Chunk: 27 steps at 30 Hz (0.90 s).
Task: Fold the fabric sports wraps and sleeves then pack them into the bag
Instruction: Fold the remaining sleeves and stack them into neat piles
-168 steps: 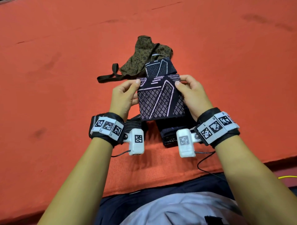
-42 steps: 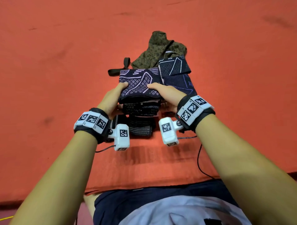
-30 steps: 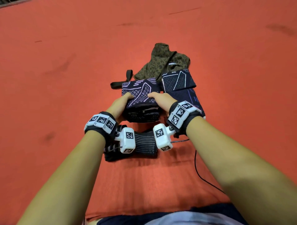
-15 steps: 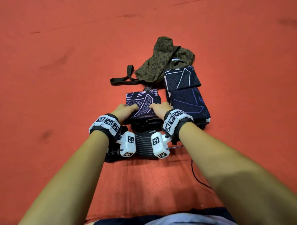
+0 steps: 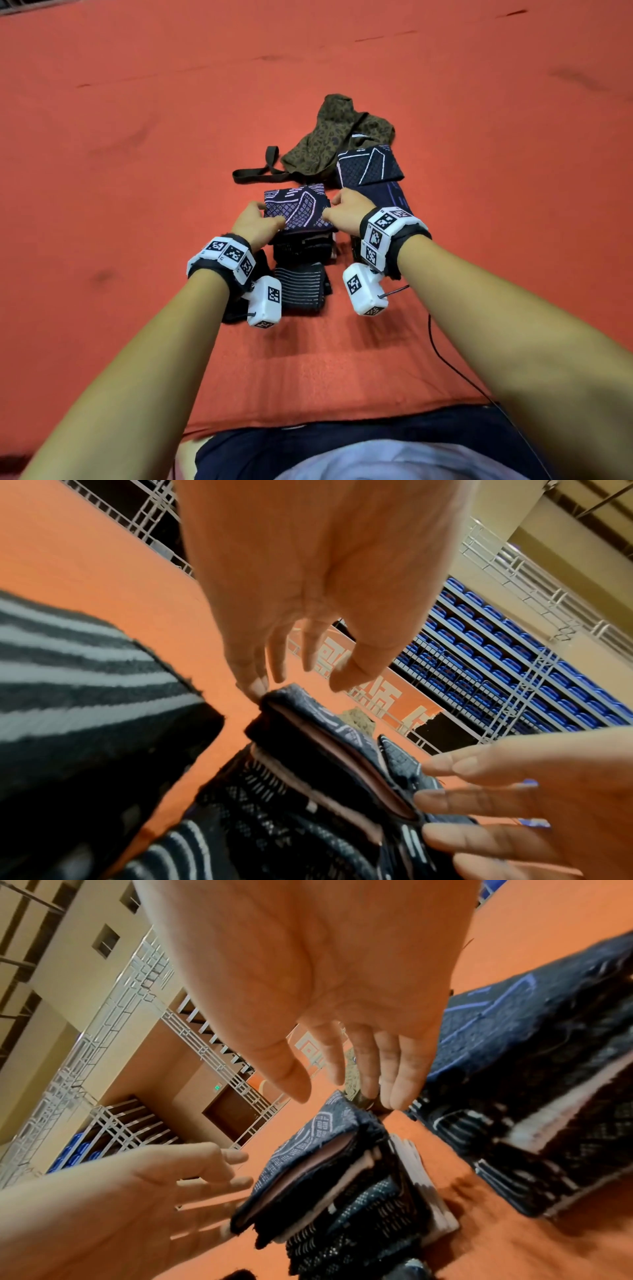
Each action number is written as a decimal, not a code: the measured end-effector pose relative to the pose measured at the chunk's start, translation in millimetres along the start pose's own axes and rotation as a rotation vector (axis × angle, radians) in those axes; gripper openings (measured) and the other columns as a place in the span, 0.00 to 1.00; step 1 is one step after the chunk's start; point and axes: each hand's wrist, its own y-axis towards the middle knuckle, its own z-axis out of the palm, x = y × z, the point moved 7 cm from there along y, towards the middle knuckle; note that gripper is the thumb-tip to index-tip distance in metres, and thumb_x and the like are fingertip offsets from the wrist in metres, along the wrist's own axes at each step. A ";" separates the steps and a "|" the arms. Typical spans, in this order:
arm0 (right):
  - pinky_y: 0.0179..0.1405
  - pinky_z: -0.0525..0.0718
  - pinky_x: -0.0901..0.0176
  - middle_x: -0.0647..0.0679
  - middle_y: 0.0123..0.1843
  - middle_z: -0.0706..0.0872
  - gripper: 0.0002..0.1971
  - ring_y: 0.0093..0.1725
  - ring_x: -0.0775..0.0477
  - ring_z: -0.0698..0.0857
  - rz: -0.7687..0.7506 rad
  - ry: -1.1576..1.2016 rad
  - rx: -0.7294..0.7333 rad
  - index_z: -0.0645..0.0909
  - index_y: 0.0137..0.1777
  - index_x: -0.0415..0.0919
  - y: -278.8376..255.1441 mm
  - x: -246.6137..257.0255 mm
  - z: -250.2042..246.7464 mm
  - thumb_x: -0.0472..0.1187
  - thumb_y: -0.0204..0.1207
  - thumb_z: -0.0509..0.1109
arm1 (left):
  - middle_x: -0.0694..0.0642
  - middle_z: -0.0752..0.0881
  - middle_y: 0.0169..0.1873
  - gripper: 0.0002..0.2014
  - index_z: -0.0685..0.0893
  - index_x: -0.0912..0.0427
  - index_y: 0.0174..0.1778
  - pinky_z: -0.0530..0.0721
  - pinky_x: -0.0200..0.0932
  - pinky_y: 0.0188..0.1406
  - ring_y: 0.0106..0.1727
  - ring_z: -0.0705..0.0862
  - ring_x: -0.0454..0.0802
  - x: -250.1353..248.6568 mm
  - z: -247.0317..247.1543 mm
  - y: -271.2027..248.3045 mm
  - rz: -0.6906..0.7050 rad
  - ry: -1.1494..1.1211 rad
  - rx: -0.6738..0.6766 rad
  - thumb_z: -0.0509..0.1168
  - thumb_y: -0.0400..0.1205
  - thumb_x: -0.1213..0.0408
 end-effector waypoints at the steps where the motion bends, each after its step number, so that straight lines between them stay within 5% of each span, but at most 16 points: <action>1: 0.40 0.73 0.55 0.43 0.46 0.83 0.08 0.45 0.42 0.80 -0.015 -0.011 -0.003 0.79 0.50 0.39 -4.6 -0.7 -2.3 0.42 0.75 0.69 | 0.60 0.88 0.53 0.26 0.74 0.58 0.68 0.89 0.54 0.52 0.51 0.89 0.57 -1.0 -2.7 -0.9 0.021 0.010 -0.032 0.70 0.74 0.61; 9: 0.51 0.82 0.51 0.39 0.58 0.86 0.16 0.58 0.37 0.85 -0.093 -0.161 -0.021 0.80 0.63 0.36 -23.1 16.9 -20.1 0.41 0.78 0.68 | 0.60 0.86 0.63 0.14 0.82 0.54 0.62 0.85 0.54 0.62 0.59 0.86 0.59 -19.7 -10.2 -16.8 0.135 0.160 -0.043 0.67 0.80 0.59; 14: 0.62 0.84 0.44 0.35 0.65 0.85 0.22 0.65 0.36 0.84 -0.139 -0.217 -0.015 0.78 0.71 0.33 -19.8 28.1 -22.9 0.41 0.78 0.67 | 0.59 0.88 0.56 0.10 0.83 0.56 0.57 0.86 0.54 0.60 0.55 0.87 0.57 -32.3 -10.5 -25.6 0.176 0.213 -0.043 0.66 0.80 0.63; 16: 0.58 0.85 0.47 0.36 0.63 0.85 0.21 0.61 0.36 0.85 -0.158 -0.240 -0.014 0.78 0.69 0.33 -17.6 30.4 -25.4 0.41 0.78 0.67 | 0.59 0.88 0.57 0.11 0.83 0.56 0.58 0.86 0.52 0.59 0.55 0.87 0.57 -42.2 -9.0 -25.8 0.187 0.246 -0.036 0.65 0.80 0.64; 19: 0.36 0.75 0.56 0.39 0.48 0.84 0.08 0.45 0.39 0.80 -0.167 -0.290 0.000 0.78 0.51 0.36 -10.8 34.2 -32.6 0.40 0.78 0.66 | 0.58 0.88 0.59 0.13 0.84 0.57 0.60 0.85 0.51 0.60 0.58 0.87 0.58 -59.1 -5.4 -21.2 0.204 0.328 -0.035 0.65 0.80 0.62; 24: 0.30 0.68 0.55 0.44 0.39 0.79 0.06 0.41 0.40 0.78 -0.180 -0.349 0.000 0.75 0.47 0.40 15.5 51.3 -52.4 0.41 0.78 0.68 | 0.60 0.89 0.56 0.15 0.84 0.58 0.62 0.87 0.52 0.58 0.57 0.87 0.60 -92.8 3.8 6.8 0.250 0.375 0.000 0.66 0.80 0.61; 27: 0.27 0.66 0.55 0.44 0.38 0.76 0.06 0.36 0.43 0.75 -0.158 -0.370 0.010 0.71 0.47 0.41 41.5 56.8 -59.3 0.40 0.79 0.67 | 0.59 0.89 0.57 0.15 0.83 0.57 0.63 0.83 0.45 0.53 0.58 0.87 0.58 -106.7 9.4 36.6 0.254 0.432 0.029 0.66 0.80 0.61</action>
